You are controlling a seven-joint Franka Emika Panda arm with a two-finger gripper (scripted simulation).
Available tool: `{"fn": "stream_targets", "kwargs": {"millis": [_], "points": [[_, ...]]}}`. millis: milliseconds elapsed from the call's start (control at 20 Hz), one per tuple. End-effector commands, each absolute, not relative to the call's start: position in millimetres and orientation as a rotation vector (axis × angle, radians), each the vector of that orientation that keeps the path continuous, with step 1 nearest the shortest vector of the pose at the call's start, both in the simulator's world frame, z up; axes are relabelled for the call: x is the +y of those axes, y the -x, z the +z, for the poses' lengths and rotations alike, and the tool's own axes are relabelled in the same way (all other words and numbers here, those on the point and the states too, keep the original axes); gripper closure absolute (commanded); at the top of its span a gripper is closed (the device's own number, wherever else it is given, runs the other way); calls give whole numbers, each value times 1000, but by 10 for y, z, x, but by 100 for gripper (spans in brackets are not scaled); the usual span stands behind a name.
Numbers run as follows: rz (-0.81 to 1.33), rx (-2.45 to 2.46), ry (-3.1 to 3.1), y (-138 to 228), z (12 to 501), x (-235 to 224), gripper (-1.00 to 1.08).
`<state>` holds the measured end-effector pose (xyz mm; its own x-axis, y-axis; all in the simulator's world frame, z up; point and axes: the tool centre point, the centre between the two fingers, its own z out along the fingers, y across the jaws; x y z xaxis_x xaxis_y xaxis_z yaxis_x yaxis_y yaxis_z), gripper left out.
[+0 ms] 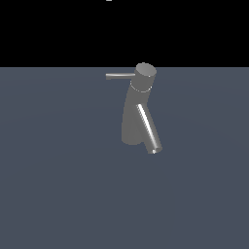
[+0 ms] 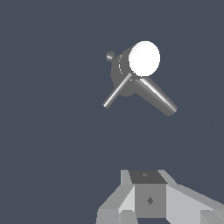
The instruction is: Turn on the faucet by rotating a designated handle.
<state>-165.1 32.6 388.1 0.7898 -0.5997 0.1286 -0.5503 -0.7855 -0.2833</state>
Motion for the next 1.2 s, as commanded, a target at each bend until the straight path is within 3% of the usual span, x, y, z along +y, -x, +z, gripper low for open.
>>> {"fn": "stream_targets", "kwargs": {"millis": [0, 1150], "points": [[-329, 967, 2701, 1550, 3788, 350, 108], [-464, 1488, 2228, 532, 3065, 405, 108]]}}
